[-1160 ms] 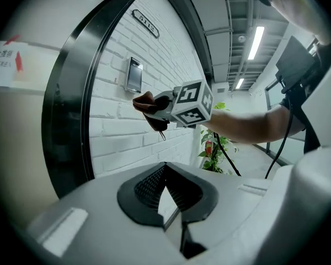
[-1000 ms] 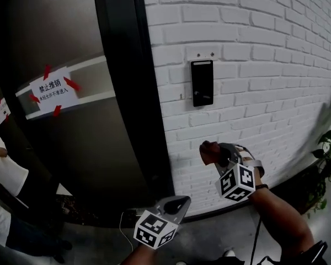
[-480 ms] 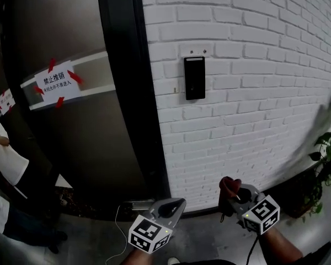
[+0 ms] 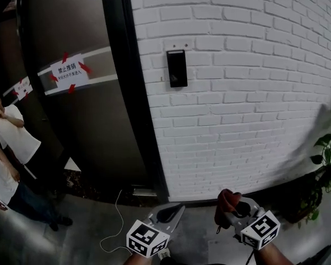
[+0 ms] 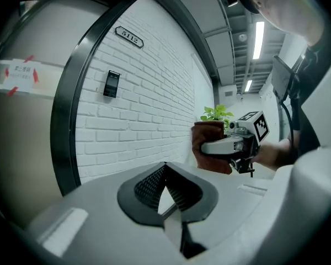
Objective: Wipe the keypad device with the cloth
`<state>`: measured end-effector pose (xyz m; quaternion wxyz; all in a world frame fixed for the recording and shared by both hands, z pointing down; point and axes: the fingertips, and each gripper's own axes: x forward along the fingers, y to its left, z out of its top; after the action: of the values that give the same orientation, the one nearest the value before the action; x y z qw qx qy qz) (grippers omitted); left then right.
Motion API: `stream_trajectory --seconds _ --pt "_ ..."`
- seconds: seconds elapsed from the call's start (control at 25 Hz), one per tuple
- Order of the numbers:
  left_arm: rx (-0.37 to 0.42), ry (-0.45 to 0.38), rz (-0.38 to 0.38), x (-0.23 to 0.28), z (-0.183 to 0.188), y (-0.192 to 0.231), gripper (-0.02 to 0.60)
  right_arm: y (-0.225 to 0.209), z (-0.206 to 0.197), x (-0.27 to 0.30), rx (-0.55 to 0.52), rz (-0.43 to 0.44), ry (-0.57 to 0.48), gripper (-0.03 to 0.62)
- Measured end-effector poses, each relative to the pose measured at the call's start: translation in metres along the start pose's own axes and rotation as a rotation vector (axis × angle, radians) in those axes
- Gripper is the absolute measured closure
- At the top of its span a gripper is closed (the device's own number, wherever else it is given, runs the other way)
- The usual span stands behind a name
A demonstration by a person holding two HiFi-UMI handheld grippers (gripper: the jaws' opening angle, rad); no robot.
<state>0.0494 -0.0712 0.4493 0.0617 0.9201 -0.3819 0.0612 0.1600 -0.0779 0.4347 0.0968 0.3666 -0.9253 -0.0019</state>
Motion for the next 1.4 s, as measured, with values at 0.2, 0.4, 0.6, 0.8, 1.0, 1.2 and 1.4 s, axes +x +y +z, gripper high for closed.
stream_trajectory --seconds 0.2,0.4,0.6,0.8,1.0,1.2,1.4 --pt "-0.056 0.006 0.052 -0.009 -0.020 -0.040 0.565 0.009 -0.025 -0.041 0.029 0.037 0.012 0.540" --pt "-0.073 0.036 0.090 -0.024 -0.031 -0.058 0.565 0.017 -0.034 -0.058 0.052 0.061 0.030 0.540" --pt "-0.076 0.038 0.082 -0.033 -0.030 -0.057 0.565 0.027 -0.030 -0.052 0.058 0.059 0.019 0.540" --pt "-0.087 0.056 0.066 -0.050 -0.029 -0.038 0.565 0.045 -0.022 -0.037 0.078 0.045 0.015 0.542" --pt "-0.065 0.047 0.072 -0.069 -0.025 -0.006 0.565 0.055 -0.021 -0.020 0.082 0.005 0.012 0.542" --pt "-0.048 0.046 0.049 -0.076 -0.025 0.009 0.565 0.054 -0.018 -0.012 0.071 -0.049 0.016 0.542" --pt "-0.054 0.042 0.038 -0.083 -0.026 0.021 0.565 0.053 -0.025 -0.016 0.076 -0.100 0.048 0.542"
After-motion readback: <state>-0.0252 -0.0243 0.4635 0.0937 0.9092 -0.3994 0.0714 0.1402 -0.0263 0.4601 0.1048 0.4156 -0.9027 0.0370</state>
